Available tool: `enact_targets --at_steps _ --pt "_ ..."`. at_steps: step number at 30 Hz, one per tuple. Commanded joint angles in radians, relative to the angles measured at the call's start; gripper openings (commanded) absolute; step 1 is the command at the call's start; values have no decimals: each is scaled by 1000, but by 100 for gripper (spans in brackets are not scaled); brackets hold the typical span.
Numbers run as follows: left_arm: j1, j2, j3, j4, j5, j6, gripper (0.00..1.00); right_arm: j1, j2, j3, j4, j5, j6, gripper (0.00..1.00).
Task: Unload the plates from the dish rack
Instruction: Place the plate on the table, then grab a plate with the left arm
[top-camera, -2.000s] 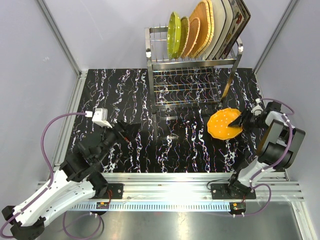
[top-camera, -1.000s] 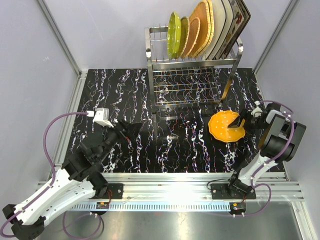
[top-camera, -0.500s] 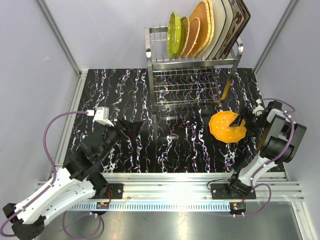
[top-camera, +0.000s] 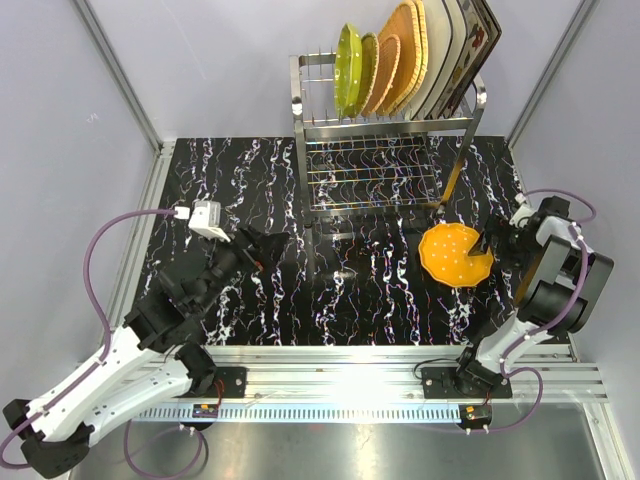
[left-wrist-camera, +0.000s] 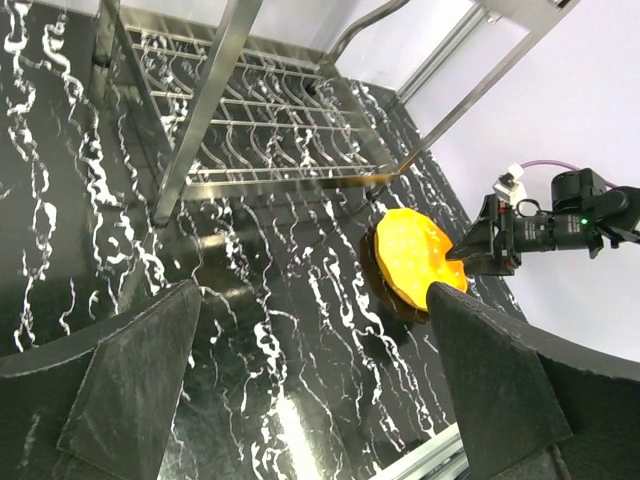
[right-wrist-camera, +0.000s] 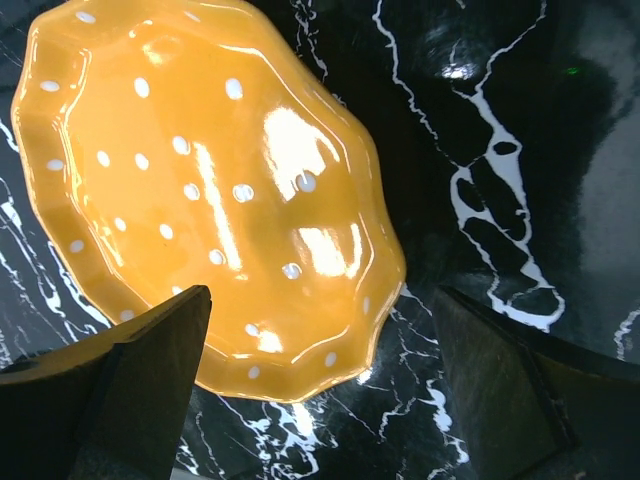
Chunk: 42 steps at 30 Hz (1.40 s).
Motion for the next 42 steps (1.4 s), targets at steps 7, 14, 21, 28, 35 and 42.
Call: enact_targets --at_steps 7,14,21,28,35,42 --pt "4 171 264 -108 52 97 99 -3 -129 61 -18 37 -117 100" --pt "4 323 449 -113 107 169 99 -1 -202 104 -61 -38 -171 100" --pt "4 474 617 -122 143 212 99 11 -259 174 -154 -168 -206 100" --pt "11 648 836 -116 121 264 99 97 -350 196 -213 -264 -190 100" --pt "45 832 1077 -104 100 286 95 218 -414 170 -182 -317 -95 100" --pt "132 975 1206 -18 259 193 82 269 -452 138 -131 -373 -15 100"
